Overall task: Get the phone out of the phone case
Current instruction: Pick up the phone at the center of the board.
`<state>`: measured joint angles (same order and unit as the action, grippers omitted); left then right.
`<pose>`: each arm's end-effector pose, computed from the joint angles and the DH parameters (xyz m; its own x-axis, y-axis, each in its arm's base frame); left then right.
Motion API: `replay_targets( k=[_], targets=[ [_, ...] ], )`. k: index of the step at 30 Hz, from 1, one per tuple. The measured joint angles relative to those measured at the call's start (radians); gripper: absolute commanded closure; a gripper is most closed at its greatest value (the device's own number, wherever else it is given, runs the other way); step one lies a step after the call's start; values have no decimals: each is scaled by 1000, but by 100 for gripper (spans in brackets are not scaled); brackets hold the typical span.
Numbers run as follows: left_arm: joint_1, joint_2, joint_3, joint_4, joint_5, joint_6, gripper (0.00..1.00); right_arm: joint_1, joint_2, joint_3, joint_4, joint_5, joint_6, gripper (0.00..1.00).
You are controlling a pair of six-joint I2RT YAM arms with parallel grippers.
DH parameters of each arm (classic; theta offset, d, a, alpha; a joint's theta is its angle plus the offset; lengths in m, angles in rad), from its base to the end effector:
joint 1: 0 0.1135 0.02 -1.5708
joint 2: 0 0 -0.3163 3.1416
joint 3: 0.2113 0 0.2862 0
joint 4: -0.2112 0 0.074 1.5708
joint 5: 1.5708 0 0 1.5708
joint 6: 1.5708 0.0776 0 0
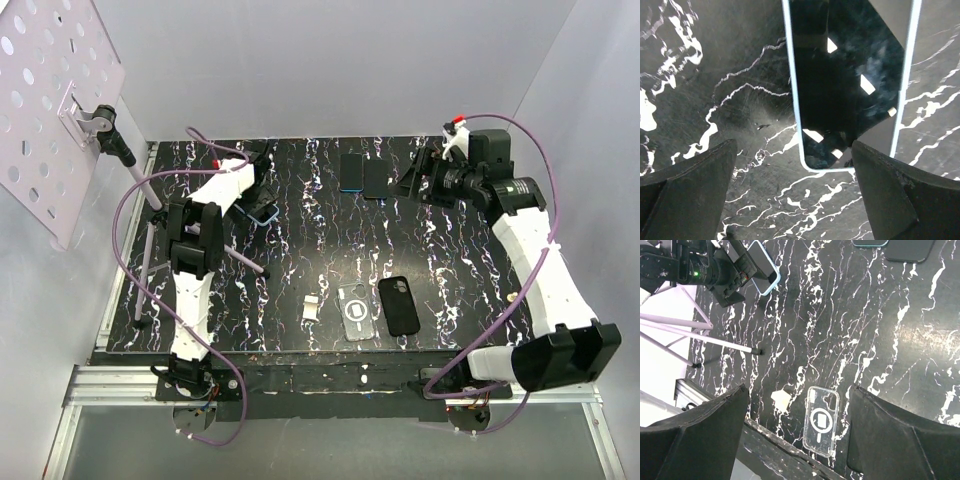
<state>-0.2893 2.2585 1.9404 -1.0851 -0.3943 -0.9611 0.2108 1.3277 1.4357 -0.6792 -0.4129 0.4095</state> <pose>0.5161 -0.1225 0.1838 -0.7067 -0.5794 -0.4061 -0.6591 0.7478 0.0800 0.3237 0.1011 0.4319 -0.6926 0.2248 -0.6854 -0.2682 0.8019 0.5339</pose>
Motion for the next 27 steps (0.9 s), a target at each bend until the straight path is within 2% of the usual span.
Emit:
replay_targets(
  k=[6, 11, 20, 27],
  targets=[
    [25, -68, -174, 156, 82, -56, 2, -2, -103, -89, 3, 27, -8, 13],
    [35, -80, -216, 258, 94, -64, 2, -2, -170, -142, 5, 35, -15, 14],
    [39, -33, -147, 261, 87, -81, 2, -2, -182, -189, 20, 37, -16, 13],
    [38, 16, -64, 199, 60, -113, 2, -2, -180, -192, 26, 37, -16, 14]
  ],
)
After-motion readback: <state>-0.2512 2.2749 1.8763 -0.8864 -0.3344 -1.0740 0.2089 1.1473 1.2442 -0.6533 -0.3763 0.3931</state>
